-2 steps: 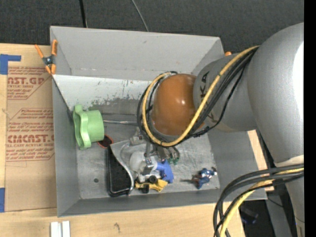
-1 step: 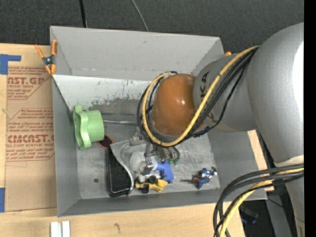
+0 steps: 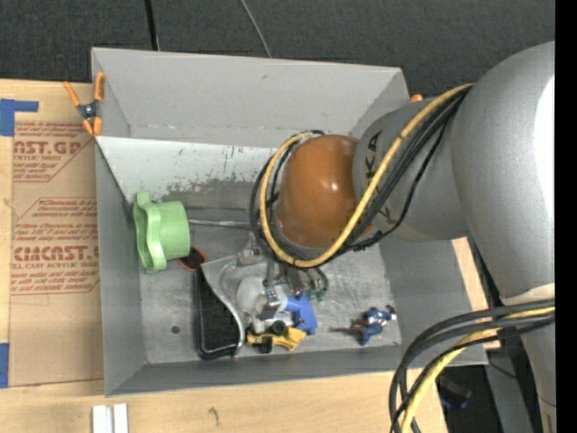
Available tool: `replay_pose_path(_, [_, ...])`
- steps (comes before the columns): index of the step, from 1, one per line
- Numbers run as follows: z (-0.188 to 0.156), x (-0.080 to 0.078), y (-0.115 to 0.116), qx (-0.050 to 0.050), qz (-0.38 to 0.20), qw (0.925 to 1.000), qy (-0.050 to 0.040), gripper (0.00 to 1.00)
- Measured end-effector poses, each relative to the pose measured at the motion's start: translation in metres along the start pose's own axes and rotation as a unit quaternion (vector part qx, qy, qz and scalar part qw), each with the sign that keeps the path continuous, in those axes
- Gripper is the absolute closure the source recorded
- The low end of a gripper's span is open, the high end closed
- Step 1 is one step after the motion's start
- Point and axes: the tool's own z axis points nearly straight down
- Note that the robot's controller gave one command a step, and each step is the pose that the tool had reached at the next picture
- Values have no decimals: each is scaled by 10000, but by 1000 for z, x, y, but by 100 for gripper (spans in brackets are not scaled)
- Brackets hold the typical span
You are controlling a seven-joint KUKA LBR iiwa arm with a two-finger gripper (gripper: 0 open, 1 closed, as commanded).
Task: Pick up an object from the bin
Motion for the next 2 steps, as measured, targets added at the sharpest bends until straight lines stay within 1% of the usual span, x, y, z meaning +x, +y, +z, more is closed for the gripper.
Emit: replay_pose_path(2, [0,0,0,0,-1,10000,0,100])
